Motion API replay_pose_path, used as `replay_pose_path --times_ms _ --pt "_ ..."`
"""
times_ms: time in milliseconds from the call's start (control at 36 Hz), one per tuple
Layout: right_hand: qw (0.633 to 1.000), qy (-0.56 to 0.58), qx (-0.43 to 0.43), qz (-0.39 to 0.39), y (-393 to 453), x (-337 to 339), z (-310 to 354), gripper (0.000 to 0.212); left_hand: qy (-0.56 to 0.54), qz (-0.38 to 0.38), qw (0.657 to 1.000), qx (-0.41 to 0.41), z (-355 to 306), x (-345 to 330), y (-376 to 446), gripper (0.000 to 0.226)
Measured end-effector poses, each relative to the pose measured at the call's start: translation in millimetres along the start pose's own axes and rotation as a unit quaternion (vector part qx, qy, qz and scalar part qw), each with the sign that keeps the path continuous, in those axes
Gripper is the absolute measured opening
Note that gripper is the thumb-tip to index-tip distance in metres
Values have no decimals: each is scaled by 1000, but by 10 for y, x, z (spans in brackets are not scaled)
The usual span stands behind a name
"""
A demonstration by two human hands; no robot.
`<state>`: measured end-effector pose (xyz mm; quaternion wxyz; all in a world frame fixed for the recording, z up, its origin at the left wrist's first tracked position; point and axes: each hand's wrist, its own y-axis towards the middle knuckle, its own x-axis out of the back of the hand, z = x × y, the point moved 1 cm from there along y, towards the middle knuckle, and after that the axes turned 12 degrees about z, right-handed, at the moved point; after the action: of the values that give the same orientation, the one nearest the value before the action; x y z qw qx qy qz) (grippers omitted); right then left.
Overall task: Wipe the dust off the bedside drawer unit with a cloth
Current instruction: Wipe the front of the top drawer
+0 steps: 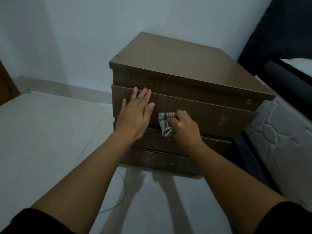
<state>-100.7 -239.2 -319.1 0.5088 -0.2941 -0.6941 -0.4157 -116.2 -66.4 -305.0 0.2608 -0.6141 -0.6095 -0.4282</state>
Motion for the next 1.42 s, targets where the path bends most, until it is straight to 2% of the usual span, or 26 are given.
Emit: replay_pose_path --times_ms 139,278,389,472,583,639,750,917,1028,1167,1333,1417 --pt "999 -17 -1 44 -23 -277 86 27 -3 -8 1000 -1 8 -48 13 54" --pt "993 19 -48 105 28 -418 155 15 16 3 1000 4 19 -31 13 55" --pt "987 36 -42 153 12 -318 138 28 35 24 999 18 -1 16 -14 55" --pt "991 57 -19 118 -62 -132 82 29 42 34 998 29 -69 66 -24 56" --pt "997 66 -3 24 -186 173 -2 34 64 49 996 47 -169 139 -25 58" --pt "998 53 -17 -20 -224 330 -81 36 81 67 994 38 -235 166 -18 57" --pt "993 34 -63 -91 -220 590 -274 28 131 118 984 -6 -414 151 20 57" --pt "994 41 -75 -74 -191 583 -489 31 169 135 976 -25 -677 63 173 69" --pt "993 53 -63 -79 -185 429 -500 29 203 122 972 -5 -688 -81 151 84" --pt "996 48 -46 -66 -223 89 -484 27 236 112 965 7 -684 -157 189 94" --pt "999 27 -35 -31 -300 -222 -392 28 237 116 965 8 -658 -190 201 98" --pt "998 34 -51 15 -299 -331 -356 28 236 119 965 7 -658 -182 190 99"
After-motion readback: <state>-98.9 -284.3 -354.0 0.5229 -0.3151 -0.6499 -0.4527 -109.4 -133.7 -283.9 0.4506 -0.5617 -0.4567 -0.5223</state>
